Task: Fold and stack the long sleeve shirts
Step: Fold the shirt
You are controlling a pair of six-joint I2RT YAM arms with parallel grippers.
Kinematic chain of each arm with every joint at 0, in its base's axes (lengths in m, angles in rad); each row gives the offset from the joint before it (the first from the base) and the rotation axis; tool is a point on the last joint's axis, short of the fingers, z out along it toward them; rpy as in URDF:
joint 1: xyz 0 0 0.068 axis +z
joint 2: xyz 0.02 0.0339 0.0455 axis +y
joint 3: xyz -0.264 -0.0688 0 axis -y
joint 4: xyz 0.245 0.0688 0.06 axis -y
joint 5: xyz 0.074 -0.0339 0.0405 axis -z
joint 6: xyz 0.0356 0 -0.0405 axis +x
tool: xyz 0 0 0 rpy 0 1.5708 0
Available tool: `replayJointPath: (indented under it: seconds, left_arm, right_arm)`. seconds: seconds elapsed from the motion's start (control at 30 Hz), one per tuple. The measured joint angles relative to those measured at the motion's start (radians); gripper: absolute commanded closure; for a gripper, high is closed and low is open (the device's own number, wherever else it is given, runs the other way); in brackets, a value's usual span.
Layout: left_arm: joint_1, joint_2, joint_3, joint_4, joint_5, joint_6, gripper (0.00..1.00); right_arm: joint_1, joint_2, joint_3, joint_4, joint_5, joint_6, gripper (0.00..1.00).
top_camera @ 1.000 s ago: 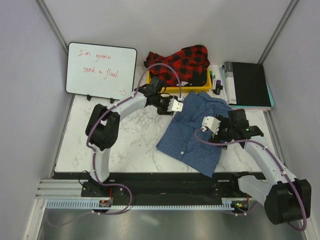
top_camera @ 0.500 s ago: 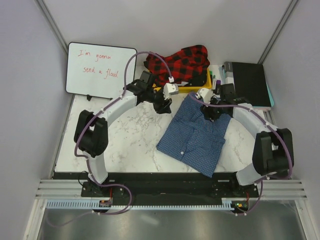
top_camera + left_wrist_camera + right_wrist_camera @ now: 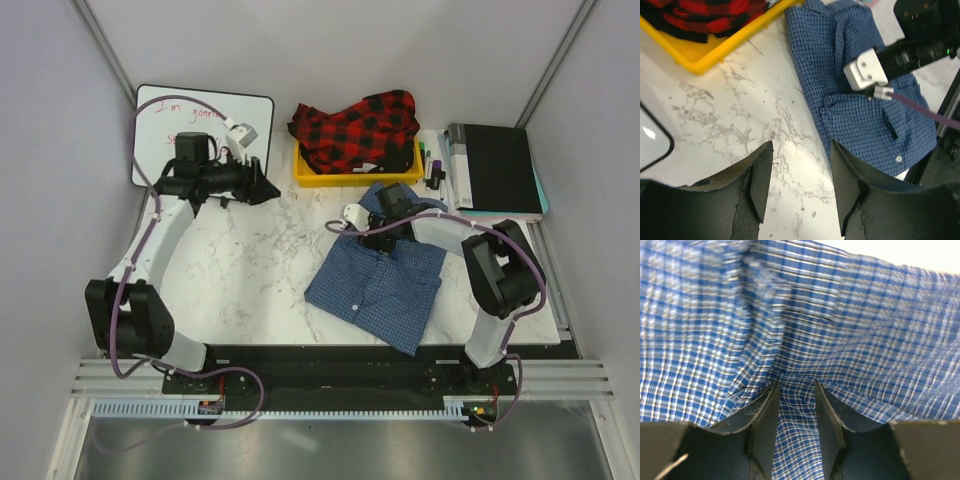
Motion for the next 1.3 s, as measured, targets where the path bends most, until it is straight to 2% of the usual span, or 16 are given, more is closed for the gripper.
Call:
replayJointPath:
  seconds: [0.23, 0.37, 0.47, 0.63, 0.77, 0.9, 1.07, 1.3]
  left_arm:
    - [0.144, -0.154, -0.146, 0.012, 0.043, -0.134, 0.44]
    - [0.182, -0.177, -0.207, 0.013, 0.061, -0.191, 0.46]
    - [0.185, -0.164, -0.227, 0.008, 0.068, -0.217, 0.51]
    - [0.128, -0.06, -0.222, 0.01, 0.079, -0.223, 0.57]
    - [0.005, 0.067, -0.201, 0.014, 0.074, -0.232, 0.56]
    - [-0.115, 0.217, -0.1, 0.032, 0.024, -0.239, 0.56]
    - [-0.166, 0.396, 0.058, 0.066, -0.054, -0.253, 0.58]
    - [-0.164, 0.575, 0.179, 0.064, -0.172, -0.263, 0.59]
  right_arm:
    - [0.198, 0.043, 0.043, 0.038, -0.001, -0.109, 0.58]
    - [0.291, 0.067, 0.074, 0.034, -0.014, -0.178, 0.53]
    - [0.306, 0.084, 0.111, 0.014, -0.018, -0.177, 0.49]
    - [0.19, 0.071, 0.201, -0.027, -0.069, -0.046, 0.48]
    - [0.053, 0.002, 0.254, -0.028, -0.111, 0.103, 0.5]
    - [-0.051, -0.027, 0.287, -0.027, -0.133, 0.27, 0.54]
    - [-0.079, 0.051, 0.29, -0.047, -0.122, 0.388, 0.57]
    - [-0.094, 0.267, 0.375, -0.092, -0.016, 0.397, 0.58]
